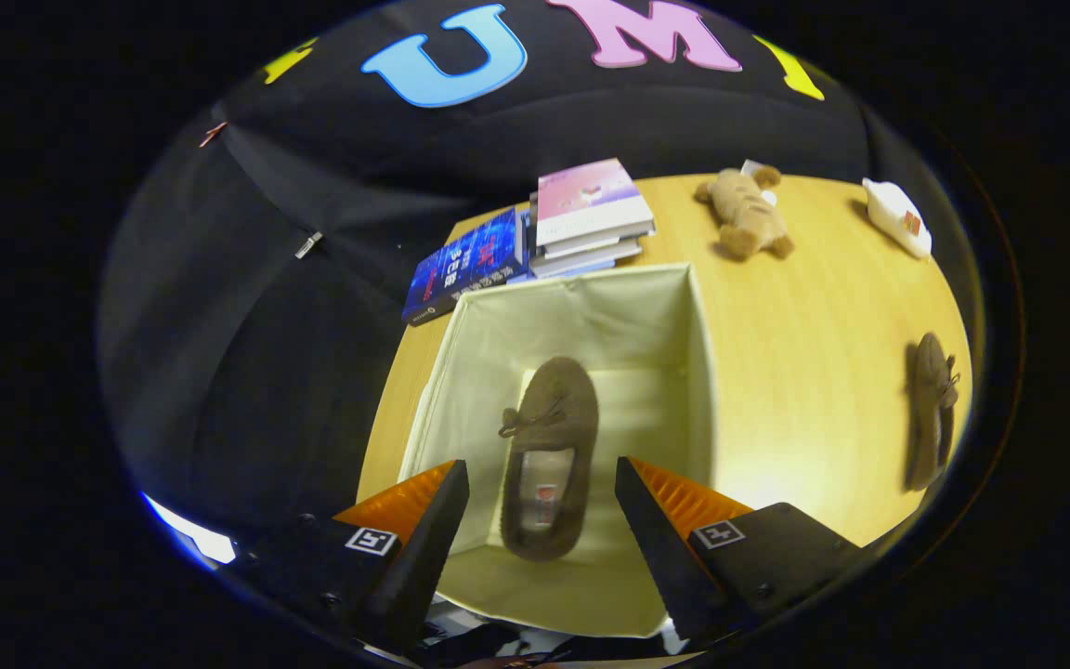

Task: Open the storage box then place both shoes into the box .Put the left shoe in first, then the right shoe, with the right side of both shoes facing outward in a uniform manner.

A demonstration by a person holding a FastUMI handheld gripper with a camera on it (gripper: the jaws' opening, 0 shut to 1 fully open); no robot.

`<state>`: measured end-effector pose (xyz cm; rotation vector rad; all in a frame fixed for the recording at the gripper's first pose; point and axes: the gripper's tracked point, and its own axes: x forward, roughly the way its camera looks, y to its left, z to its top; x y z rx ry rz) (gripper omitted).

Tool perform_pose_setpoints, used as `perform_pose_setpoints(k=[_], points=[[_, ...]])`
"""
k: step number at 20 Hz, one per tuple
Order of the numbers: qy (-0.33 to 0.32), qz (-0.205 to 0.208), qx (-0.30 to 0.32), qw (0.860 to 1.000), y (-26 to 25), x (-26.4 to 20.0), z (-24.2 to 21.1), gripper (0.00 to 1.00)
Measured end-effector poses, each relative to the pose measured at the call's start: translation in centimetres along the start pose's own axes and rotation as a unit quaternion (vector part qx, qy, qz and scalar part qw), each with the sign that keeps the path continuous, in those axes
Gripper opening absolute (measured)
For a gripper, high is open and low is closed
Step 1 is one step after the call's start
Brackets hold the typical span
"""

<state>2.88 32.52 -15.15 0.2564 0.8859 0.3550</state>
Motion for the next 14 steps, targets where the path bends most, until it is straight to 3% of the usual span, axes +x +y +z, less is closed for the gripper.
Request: perform_pose_setpoints(k=[5,14], points=[[-0.096,-0.075,-0.068,0.990,-10.9,-5.9,2.4,0.99],[-0.093,-0.176,-0.030,0.980,-32.2,-12.7,-0.5,0.99]])
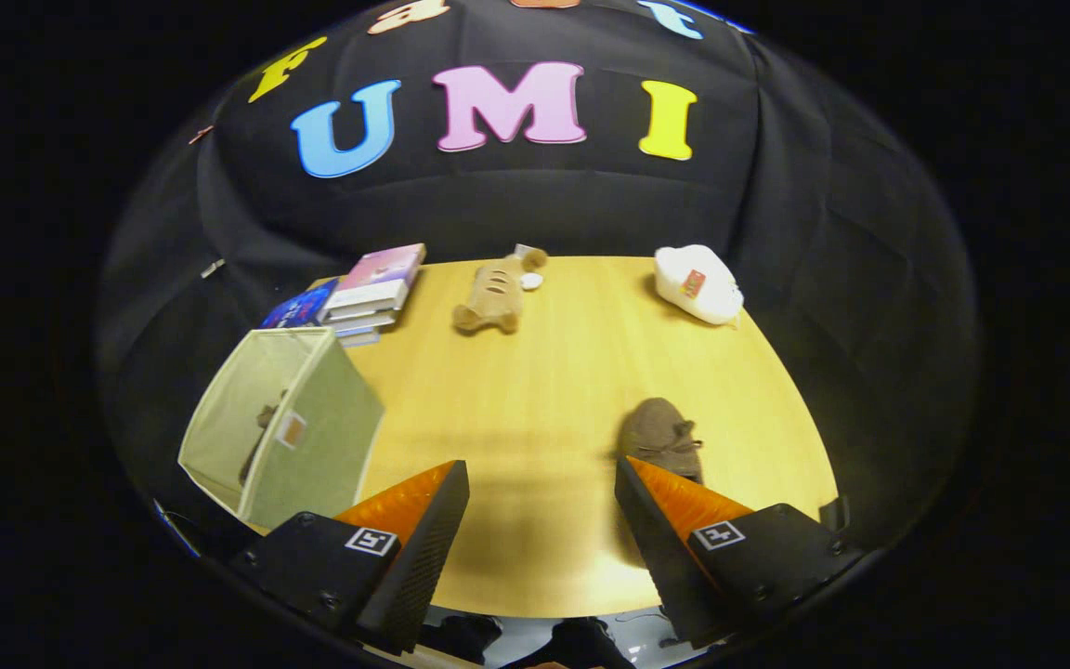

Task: Open the storage box then place both shoes into the box .Put the left shoe in first, then the right shoe, with the right side of both shoes facing outward in a uniform manner.

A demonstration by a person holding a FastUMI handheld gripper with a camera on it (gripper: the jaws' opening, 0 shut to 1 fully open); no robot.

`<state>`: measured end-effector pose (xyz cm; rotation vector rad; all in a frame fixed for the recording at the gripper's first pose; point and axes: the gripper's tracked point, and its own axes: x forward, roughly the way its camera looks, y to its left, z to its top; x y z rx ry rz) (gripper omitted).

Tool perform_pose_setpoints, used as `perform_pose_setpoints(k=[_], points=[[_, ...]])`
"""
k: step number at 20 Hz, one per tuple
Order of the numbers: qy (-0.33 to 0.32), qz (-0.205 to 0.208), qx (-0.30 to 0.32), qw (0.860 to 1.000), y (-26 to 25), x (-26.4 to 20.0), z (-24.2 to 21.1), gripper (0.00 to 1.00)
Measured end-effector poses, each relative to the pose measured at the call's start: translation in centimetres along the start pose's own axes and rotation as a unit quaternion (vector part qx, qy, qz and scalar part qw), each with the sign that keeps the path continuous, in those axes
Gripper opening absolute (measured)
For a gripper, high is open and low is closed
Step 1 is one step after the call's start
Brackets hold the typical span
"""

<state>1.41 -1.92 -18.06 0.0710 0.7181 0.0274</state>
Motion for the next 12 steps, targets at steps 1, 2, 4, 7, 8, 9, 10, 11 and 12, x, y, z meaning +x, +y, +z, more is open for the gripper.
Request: perform_pose_setpoints(k=[1,2,4,7,8,9,10,11,12], points=[[0.004,-0.009,0.001,1.000,-2.0,0.4,-0.4,0.99],[0.009,-0.017,0.000,1.000,-3.9,0.9,-0.9,0.99],[0.019,-0.033,-0.013,0.999,-7.4,2.1,-2.0,0.99],[0.046,-0.034,-0.030,0.998,-10.8,4.2,-4.0,0.99],[0.056,-0.033,-0.028,0.998,-11.8,5.0,-4.5,0.99],[0.066,-0.032,-0.022,0.997,-12.5,5.9,-4.8,0.99],[0.077,-0.030,-0.014,0.996,-13.2,6.9,-5.3,0.99],[0.087,-0.026,-0.010,0.996,-13.7,7.8,-5.6,0.99],[0.096,-0.023,-0.008,0.995,-14.2,8.7,-6.1,0.99]])
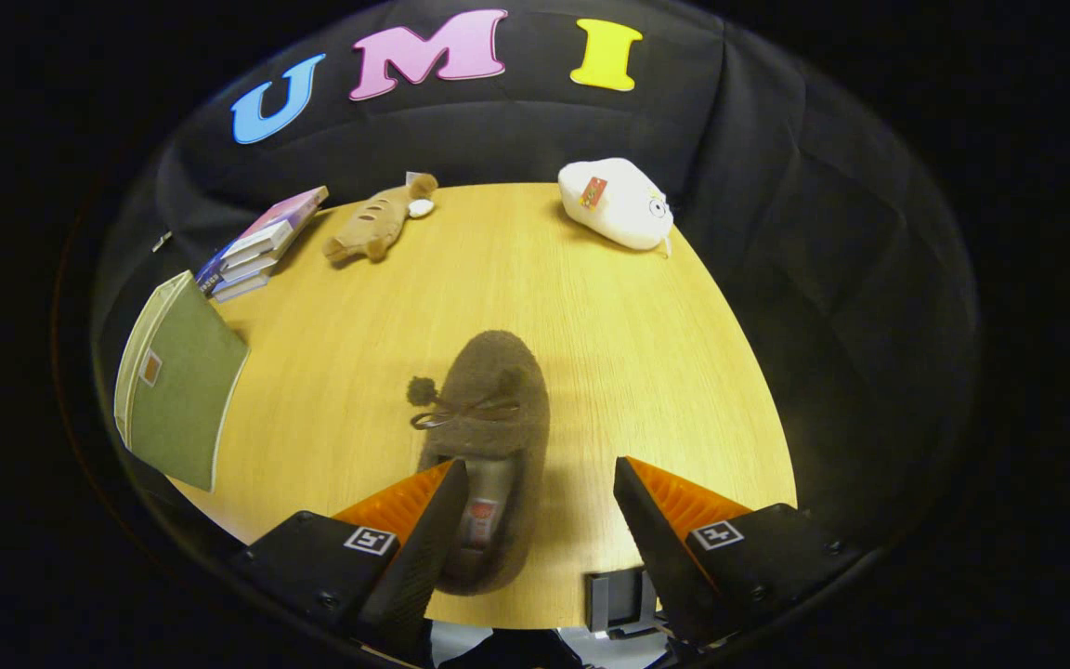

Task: Open the storage box then place both shoes into the box .Put the left shoe in first, then the right shoe, with the right side of both shoes facing outward in a uniform manner.

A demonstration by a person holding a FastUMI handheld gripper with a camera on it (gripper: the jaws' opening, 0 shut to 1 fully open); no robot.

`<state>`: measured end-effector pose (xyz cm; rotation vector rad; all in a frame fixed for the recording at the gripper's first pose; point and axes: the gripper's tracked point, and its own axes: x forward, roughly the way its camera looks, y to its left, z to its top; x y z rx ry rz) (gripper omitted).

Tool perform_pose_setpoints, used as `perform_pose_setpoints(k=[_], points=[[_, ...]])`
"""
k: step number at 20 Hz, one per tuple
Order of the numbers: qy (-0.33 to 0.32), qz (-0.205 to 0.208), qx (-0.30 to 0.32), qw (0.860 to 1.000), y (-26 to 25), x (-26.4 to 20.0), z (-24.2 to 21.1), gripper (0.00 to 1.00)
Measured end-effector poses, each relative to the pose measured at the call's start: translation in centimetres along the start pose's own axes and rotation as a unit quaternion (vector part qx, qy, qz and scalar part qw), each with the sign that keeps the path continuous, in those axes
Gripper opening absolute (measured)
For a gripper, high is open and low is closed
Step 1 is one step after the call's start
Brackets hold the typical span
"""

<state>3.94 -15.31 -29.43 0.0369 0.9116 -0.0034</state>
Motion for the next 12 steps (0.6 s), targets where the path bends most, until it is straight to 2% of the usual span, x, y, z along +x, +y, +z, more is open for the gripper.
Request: perform_pose_setpoints(k=[3,6,8,9,12], points=[[0.036,0.026,0.006,0.999,0.4,2.6,-1.5,0.99],[0.041,0.040,0.023,0.998,0.9,4.0,-1.9,0.91],[0.038,0.043,0.036,0.998,1.0,4.7,-1.6,0.73],[0.041,0.048,0.045,0.997,1.3,4.8,-1.6,0.56],[0.058,0.058,0.070,0.994,1.9,5.2,-1.7,0.32]])
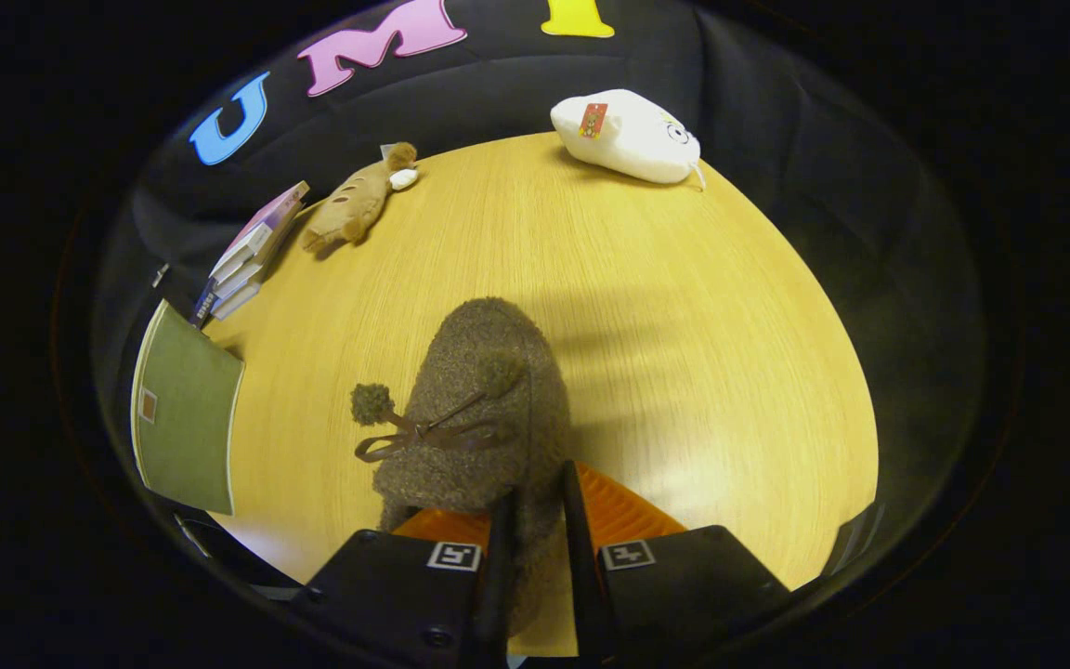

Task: Open the storage box then place both shoes into the box .Put the left shoe in first, then the right shoe, with the right side of both shoes facing outward in a uniform manner.

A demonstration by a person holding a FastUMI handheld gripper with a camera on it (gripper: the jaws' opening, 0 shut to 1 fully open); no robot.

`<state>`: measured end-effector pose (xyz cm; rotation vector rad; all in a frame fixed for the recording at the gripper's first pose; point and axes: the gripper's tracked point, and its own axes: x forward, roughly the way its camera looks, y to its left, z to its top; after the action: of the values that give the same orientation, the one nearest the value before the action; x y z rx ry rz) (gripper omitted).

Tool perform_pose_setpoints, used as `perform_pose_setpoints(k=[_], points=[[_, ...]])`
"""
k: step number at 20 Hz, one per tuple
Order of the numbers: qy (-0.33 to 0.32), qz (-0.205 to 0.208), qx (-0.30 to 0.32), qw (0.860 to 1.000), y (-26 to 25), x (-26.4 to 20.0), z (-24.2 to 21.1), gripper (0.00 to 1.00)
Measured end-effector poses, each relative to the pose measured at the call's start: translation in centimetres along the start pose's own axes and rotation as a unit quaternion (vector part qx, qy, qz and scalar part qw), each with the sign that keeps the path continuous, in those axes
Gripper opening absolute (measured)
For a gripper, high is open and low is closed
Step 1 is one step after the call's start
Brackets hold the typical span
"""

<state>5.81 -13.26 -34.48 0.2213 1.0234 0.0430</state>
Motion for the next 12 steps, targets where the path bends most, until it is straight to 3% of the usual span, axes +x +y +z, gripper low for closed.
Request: perform_pose_setpoints(k=[2,4,5,12], points=[[0.003,0.001,0.009,1.000,-0.1,0.1,0.2,0.31],[-0.003,-0.005,0.008,1.000,-0.6,0.1,0.4,0.18],[-0.003,-0.005,0.007,1.000,-0.7,-0.2,0.2,0.07],[-0.013,-0.006,0.054,0.998,0.6,-3.0,1.0,0.05]])
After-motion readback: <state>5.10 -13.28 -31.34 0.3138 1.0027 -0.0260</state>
